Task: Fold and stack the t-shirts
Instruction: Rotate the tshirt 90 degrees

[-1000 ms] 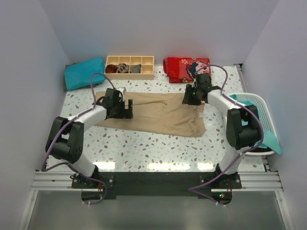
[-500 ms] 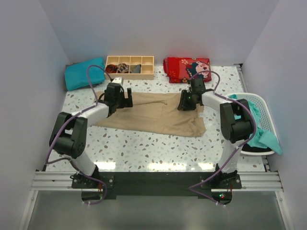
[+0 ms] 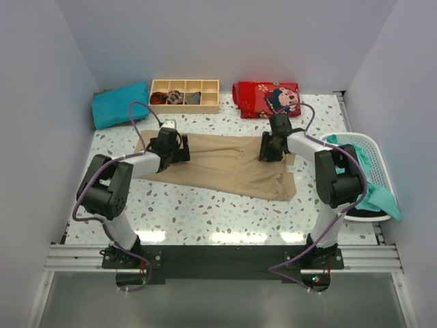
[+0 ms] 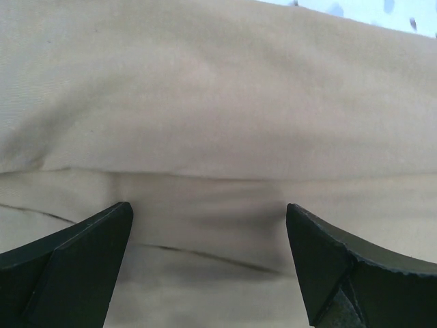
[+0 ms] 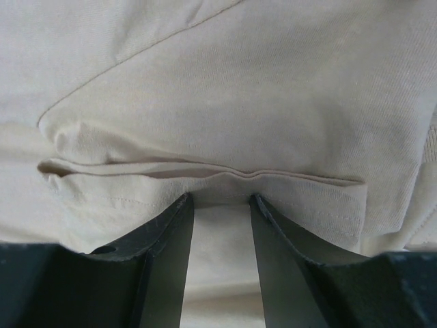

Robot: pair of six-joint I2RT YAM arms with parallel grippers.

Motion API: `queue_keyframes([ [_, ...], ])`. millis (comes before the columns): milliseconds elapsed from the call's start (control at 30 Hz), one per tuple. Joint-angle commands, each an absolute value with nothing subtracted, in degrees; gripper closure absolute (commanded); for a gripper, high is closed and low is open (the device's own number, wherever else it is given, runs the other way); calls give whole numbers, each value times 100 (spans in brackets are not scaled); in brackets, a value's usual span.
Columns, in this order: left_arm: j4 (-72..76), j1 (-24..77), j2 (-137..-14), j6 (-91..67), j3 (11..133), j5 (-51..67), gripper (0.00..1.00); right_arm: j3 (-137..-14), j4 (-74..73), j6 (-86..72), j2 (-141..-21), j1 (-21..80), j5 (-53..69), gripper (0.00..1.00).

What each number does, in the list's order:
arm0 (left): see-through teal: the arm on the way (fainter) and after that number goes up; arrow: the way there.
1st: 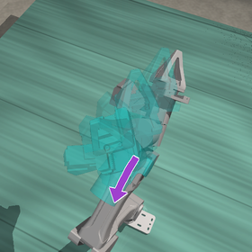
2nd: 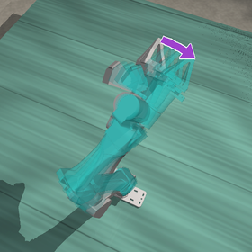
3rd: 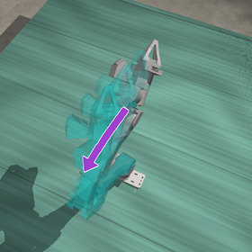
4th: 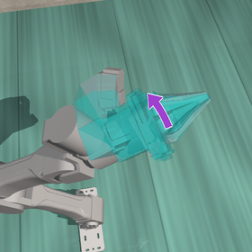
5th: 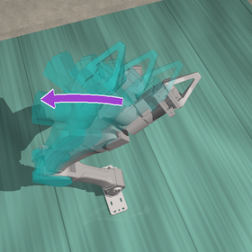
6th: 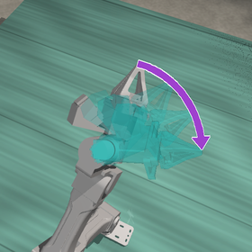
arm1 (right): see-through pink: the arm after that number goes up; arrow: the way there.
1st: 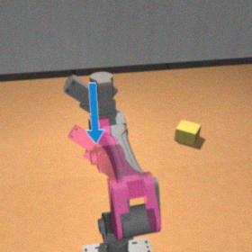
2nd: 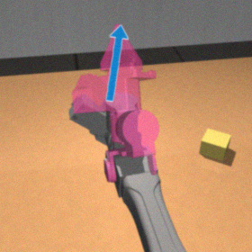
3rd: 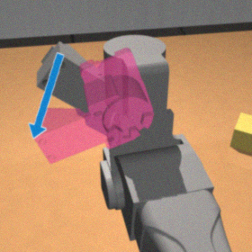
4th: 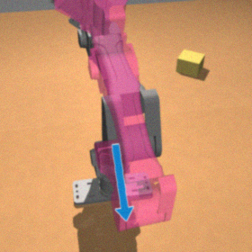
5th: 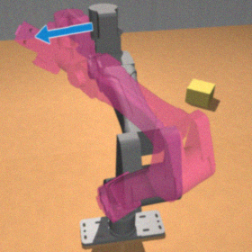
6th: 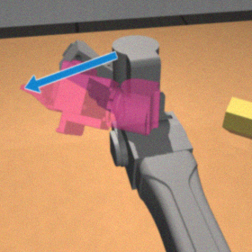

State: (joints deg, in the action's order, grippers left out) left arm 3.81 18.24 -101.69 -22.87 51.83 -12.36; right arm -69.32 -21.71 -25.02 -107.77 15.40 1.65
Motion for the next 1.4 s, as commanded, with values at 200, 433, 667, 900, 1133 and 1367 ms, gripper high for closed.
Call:
queue_keyframes([
  [200,-1036,3136,-8396,-3918,3472,-404,0,-8391,-3462,-2216,-11601,1485,-589,55],
  [433,-1695,4646,-7147,-4973,2691,-27,0,-9376,-3779,-2048,-12075,1582,-89,54],
  [667,-2180,6116,-5855,-5915,2329,228,0,-11554,-4683,-1793,-13462,2047,857,52],
  [900,-3075,6425,-5974,-5152,3985,-1523,0,-11528,-3898,-1440,-12496,2417,284,52],
  [1133,-3439,5637,-7601,-3474,6019,-2910,0,-9951,-3506,-1283,-10497,2329,-736,48],
  [1367,-1522,4737,-8794,-2016,6108,-1407,0,-8107,-3674,-1740,-9564,2276,-1600,43],
])
